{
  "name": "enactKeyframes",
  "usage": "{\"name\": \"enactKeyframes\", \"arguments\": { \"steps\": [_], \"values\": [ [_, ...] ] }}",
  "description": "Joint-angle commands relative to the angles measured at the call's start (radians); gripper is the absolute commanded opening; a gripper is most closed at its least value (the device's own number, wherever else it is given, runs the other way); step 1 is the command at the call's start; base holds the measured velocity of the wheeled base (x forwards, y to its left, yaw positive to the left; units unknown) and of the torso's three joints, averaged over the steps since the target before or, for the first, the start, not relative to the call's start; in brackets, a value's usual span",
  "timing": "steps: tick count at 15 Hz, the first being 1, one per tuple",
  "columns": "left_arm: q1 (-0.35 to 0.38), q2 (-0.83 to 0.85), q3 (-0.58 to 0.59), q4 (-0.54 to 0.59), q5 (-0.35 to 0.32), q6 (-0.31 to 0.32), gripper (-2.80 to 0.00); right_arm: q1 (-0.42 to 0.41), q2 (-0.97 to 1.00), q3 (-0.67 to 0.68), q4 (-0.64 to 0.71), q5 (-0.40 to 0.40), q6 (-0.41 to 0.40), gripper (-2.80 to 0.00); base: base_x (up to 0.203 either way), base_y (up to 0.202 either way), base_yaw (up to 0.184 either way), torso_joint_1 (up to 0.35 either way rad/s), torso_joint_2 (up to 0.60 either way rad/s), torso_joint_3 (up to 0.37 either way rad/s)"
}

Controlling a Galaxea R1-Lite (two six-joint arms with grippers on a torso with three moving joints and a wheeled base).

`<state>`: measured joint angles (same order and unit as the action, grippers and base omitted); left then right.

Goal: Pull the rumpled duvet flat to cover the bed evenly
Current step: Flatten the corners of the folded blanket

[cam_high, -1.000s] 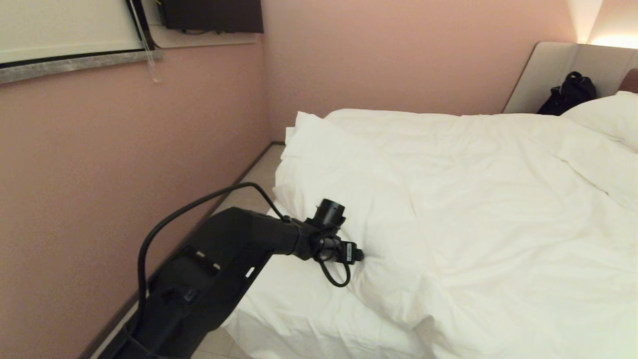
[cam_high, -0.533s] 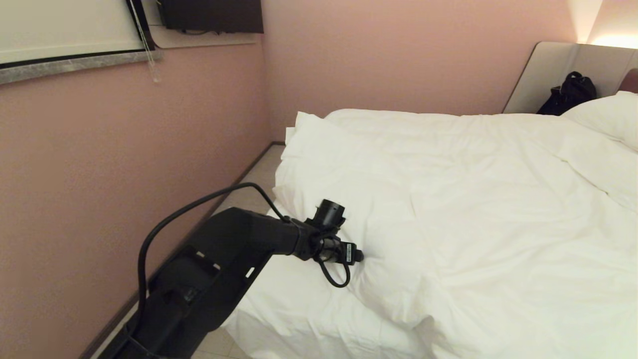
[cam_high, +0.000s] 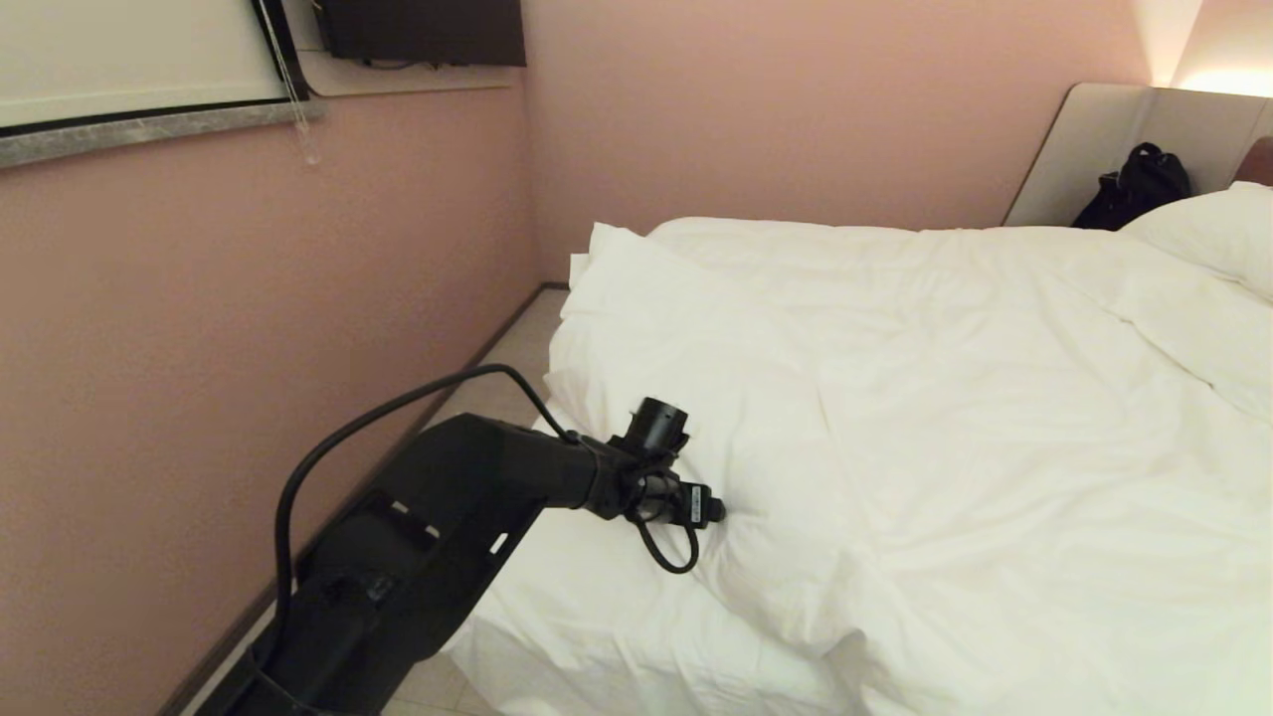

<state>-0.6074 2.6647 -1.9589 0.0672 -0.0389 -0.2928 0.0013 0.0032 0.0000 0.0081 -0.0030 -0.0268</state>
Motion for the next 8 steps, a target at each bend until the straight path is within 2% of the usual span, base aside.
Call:
{"name": "enactKeyframes", "arguments": {
  "steps": [1, 2, 3, 4, 8],
  "values": [
    [0.000, 0.000, 0.000, 0.001, -0.001, -0.002, 0.00, 0.000, -0.002, 0.000, -0.007, 0.000, -0.001, -2.80, 0.000, 0.000, 0.000, 0.000, 0.00, 0.000],
    [0.000, 0.000, 0.000, 0.002, -0.001, -0.002, 0.00, 0.000, -0.002, 0.000, -0.008, 0.000, -0.001, -2.80, 0.000, 0.000, 0.000, 0.000, 0.00, 0.000],
    [0.000, 0.000, 0.001, 0.001, -0.001, -0.002, -2.58, 0.000, -0.002, 0.000, -0.007, 0.000, -0.001, -2.80, 0.000, 0.000, 0.000, 0.000, 0.00, 0.000],
    [0.000, 0.000, 0.000, -0.003, -0.001, -0.002, -2.80, 0.000, -0.002, 0.000, -0.008, 0.000, -0.001, -2.80, 0.000, 0.000, 0.000, 0.000, 0.00, 0.000],
    [0.000, -0.002, 0.000, -0.004, -0.001, -0.003, -2.80, 0.000, -0.002, 0.000, -0.007, 0.000, -0.001, -2.80, 0.000, 0.000, 0.000, 0.000, 0.00, 0.000]
  ]
}}
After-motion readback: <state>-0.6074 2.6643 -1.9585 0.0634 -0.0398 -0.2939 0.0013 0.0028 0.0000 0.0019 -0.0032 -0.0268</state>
